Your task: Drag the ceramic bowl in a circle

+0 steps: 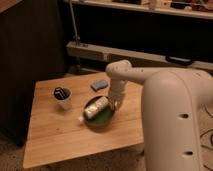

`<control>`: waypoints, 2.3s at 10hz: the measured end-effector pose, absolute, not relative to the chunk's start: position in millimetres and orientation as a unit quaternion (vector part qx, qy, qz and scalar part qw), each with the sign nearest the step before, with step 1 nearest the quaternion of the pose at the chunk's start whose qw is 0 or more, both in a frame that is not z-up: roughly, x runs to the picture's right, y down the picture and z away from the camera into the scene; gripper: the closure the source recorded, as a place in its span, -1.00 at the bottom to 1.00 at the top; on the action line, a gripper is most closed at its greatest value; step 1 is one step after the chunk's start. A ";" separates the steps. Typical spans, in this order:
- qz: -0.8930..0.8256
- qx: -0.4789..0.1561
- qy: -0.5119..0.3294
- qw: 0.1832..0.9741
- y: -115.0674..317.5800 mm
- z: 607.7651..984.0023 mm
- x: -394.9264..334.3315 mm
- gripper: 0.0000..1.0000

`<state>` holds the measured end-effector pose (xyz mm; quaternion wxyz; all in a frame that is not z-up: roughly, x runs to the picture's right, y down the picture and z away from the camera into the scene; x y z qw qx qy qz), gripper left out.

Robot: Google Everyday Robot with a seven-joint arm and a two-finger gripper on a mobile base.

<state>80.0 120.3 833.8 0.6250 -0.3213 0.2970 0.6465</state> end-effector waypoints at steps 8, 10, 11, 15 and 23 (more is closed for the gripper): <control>0.584 -0.356 0.265 0.680 207.5 745.0 19.9 1.00; 0.568 -0.360 0.246 0.698 199.9 751.0 -35.2 1.00; 0.562 -0.362 0.236 0.705 190.7 759.3 -62.0 1.00; 0.562 -0.350 0.238 0.711 139.3 810.0 -114.1 1.00; 0.616 -0.293 0.302 0.666 101.1 840.3 -16.4 1.00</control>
